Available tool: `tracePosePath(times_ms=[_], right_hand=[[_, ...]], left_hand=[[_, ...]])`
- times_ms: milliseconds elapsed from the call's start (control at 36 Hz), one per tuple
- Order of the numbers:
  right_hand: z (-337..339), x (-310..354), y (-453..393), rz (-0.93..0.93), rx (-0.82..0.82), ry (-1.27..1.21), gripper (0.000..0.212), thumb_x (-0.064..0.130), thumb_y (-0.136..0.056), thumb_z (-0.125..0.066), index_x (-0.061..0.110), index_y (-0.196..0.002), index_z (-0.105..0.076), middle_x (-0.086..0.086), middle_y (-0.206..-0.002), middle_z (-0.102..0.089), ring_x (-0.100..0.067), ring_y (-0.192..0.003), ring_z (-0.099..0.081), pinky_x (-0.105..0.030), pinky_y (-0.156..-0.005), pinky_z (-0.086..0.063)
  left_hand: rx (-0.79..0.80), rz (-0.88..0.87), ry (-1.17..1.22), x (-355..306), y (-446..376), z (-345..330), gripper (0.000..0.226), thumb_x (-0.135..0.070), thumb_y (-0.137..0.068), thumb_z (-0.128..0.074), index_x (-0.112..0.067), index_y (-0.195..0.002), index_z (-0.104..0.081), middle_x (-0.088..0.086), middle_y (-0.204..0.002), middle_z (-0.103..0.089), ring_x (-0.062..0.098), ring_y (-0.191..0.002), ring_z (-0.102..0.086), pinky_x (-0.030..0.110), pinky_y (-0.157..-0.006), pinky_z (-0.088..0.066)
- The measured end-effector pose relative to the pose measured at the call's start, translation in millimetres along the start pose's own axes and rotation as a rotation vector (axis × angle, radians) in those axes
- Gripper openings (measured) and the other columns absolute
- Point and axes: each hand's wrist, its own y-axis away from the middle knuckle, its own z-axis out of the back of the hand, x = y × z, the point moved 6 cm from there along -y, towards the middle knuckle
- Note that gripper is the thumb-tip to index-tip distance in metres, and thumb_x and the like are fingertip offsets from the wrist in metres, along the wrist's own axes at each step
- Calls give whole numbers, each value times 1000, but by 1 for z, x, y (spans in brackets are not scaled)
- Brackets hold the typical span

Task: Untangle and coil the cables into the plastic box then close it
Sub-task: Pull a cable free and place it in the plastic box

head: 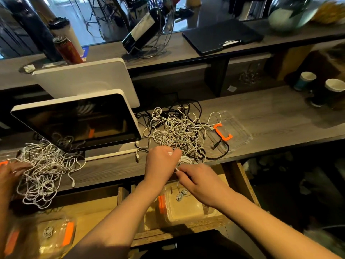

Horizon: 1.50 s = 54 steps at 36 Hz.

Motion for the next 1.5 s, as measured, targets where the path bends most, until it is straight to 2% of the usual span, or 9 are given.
tracePosePath(times_ms=[83,222,389,528,833,972,1111,1333,1500], right_hand=[[16,-8,-5,-31,-103,13,25,36,-98,-43,22,-83,-57,4,-69,-58,-20,-66,-57,-39,-61,-44],[28,-17,-12,-15,-160,9,17,34,-100,-55,24,-97,-68,10,-79,-68,-9,-73,-63,-33,-67,-50],[43,-38,-14,-71,-207,-159,23,43,-90,-67,20,-85,-69,8,-71,-66,-9,-67,-61,-26,-60,-46],[42,-49,-10,-123,-228,-263,46,65,-84,-54,22,-78,-66,0,-67,-64,-16,-64,-58,-38,-62,-47],[-12,-42,10,-215,-18,-143,29,44,-103,-42,32,-81,-57,5,-71,-62,-10,-68,-58,-38,-67,-48],[-31,-9,16,-133,52,-64,28,48,-103,-35,33,-83,-48,3,-69,-61,-17,-66,-58,-39,-62,-43],[-25,24,13,-17,37,34,31,44,-99,-33,27,-75,-44,-4,-68,-60,-29,-68,-58,-38,-60,-37],[22,20,-8,13,-63,28,16,39,-97,-40,35,-92,-55,15,-70,-55,-13,-65,-55,-34,-62,-44],[48,5,-13,7,-186,38,18,35,-99,-58,21,-104,-67,14,-79,-65,-4,-69,-59,-25,-64,-46]], left_hand=[[31,8,-15,6,-2,-2,49,-20,-84,-64,-18,-43,-37,-6,-42,-27,12,-45,-22,34,-50,-24],[202,8,-17,7,2,-11,25,-23,-97,-60,-9,-76,-57,1,-73,-61,17,-68,-56,32,-63,-46],[324,3,93,2,9,-12,53,-36,-104,-48,-17,-54,-47,-11,-43,-30,6,-39,-23,27,-46,-22],[377,31,272,-5,14,-9,57,-47,-105,-40,-7,-67,-56,8,-51,-39,18,-44,-35,29,-49,-31],[1,175,592,10,4,8,38,-38,-95,-65,-5,-77,-60,7,-55,-34,14,-40,-32,23,-38,-29],[-139,196,557,20,5,10,46,-28,-89,-75,-12,-52,-50,-7,-44,-29,15,-46,-27,26,-47,-26],[-246,34,319,19,6,16,54,-23,-87,-74,-13,-43,-44,5,-42,-35,13,-47,-31,32,-51,-31],[-97,-201,65,18,10,8,52,-37,-95,-66,-9,-52,-58,6,-46,-51,26,-48,-48,40,-58,-44],[112,-145,385,12,19,1,72,-62,-89,-43,1,-55,-49,14,-49,-41,21,-47,-34,40,-49,-30]])
